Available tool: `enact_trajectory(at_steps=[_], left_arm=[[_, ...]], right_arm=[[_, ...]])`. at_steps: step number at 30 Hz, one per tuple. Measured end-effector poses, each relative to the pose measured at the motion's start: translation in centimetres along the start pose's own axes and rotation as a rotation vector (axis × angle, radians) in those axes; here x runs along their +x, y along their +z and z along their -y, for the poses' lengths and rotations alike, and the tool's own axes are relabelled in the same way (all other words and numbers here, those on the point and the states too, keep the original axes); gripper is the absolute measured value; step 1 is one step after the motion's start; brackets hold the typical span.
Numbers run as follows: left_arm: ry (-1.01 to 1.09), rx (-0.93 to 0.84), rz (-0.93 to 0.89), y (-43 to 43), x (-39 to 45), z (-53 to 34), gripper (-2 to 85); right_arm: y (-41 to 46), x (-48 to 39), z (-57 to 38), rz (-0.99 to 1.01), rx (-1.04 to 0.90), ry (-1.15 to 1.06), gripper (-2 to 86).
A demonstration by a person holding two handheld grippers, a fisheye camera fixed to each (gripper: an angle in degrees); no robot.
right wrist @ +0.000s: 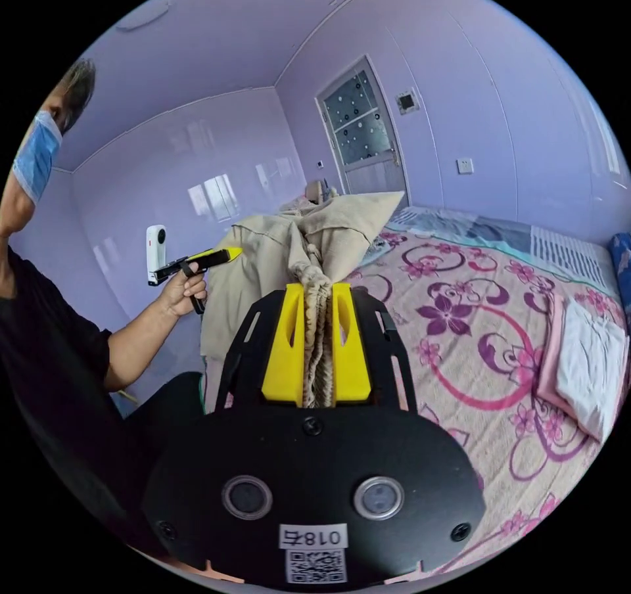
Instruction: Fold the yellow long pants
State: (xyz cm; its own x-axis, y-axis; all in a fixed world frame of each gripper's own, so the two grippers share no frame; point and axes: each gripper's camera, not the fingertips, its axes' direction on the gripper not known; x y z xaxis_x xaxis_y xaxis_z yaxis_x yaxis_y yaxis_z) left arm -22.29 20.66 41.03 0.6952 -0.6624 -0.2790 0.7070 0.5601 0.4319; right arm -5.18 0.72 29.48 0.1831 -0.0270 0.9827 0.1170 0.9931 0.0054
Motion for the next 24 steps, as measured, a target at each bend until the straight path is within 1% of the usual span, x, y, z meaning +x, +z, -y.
enact_trajectory(at_steps=[1,3,4,6,7,8,9,10,11,12,13,14,15,16,17,18,19,20,21,22,24], left_arm=[[0.009,0.003,0.018,-0.1,-1.5,0.9,6.0],[0.036,0.001,0.079,0.2,-7.9,5.3,6.1],[0.036,-0.008,0.083,0.5,-9.9,6.7,6.1],[0.013,-0.01,0.114,2.4,-17.3,12.0,6.5],[0.003,-0.025,0.122,3.2,-19.1,13.4,6.8],[-0.031,-0.07,0.153,4.9,-22.9,15.8,8.5],[-0.118,-0.132,0.207,6.6,-26.8,17.2,11.5],[-0.182,-0.174,0.242,7.3,-28.8,17.3,15.1],[-0.359,-0.229,0.309,8.1,-32.6,16.1,22.3],[-0.523,-0.23,0.309,7.9,-35.2,13.2,23.2],[-0.569,-0.2,0.28,7.5,-35.9,11.2,23.7],[-0.615,-0.063,0.202,5.9,-35.8,6.7,21.3],[-0.585,0.095,0.073,4.1,-34.6,2.0,19.3],[-0.567,0.129,0.006,3.5,-33.9,-0.2,18.4],[-0.514,0.136,-0.104,2.5,-31.9,-4.4,17.3],[-0.481,0.114,-0.175,1.8,-29.6,-8.3,16.7],[-0.466,0.097,-0.224,1.5,-28.5,-10.3,16.6],[-0.463,0.086,-0.324,0.8,-26.7,-13.8,16.2],[-0.486,0.107,-0.403,-0.1,-25.3,-16.9,15.3],[-0.5,0.13,-0.437,-0.6,-24.8,-18.3,14.8],[-0.559,0.277,-0.565,-2.6,-23.1,-22.3,12.0]], right_arm=[[2.5,-0.3,2.3,0.01,0.034,-0.01,7.1],[6.5,-0.4,6.2,0.027,0.075,-0.017,7.1],[9.2,-0.4,9.0,0.027,0.1,-0.009,7.1],[13.5,-0.3,13.3,0.017,0.133,-0.002,7.1],[16.4,0.0,16.0,0.018,0.152,0.022,7.1],[19.4,0.5,18.7,0.008,0.159,0.052,7.2],[21.0,0.7,19.9,-0.01,0.163,0.062,7.2],[24.5,1.1,22.1,-0.067,0.157,0.083,7.2],[28.3,2.0,23.7,-0.13,0.134,0.12,7.3],[30.3,2.7,24.2,-0.151,0.114,0.145,7.4],[34.4,4.4,25.0,-0.171,0.042,0.199,7.5],[38.3,6.3,24.9,-0.176,-0.041,0.261,7.8],[39.9,7.2,24.7,-0.177,-0.077,0.29,7.9],[41.9,8.7,24.0,-0.19,-0.097,0.341,8.1],[43.4,9.7,23.2,-0.186,-0.113,0.359,8.4],[43.9,10.0,23.0,-0.199,-0.132,0.355,8.5],[44.3,10.4,22.9,-0.241,-0.154,0.308,9.0],[44.1,10.9,22.9,-0.224,-0.159,0.268,9.8],[43.9,11.4,23.1,-0.209,-0.164,0.273,10.2],[43.3,12.5,23.5,-0.174,-0.178,0.306,10.8],[41.9,13.9,24.1,-0.141,-0.182,0.35,10.8]])
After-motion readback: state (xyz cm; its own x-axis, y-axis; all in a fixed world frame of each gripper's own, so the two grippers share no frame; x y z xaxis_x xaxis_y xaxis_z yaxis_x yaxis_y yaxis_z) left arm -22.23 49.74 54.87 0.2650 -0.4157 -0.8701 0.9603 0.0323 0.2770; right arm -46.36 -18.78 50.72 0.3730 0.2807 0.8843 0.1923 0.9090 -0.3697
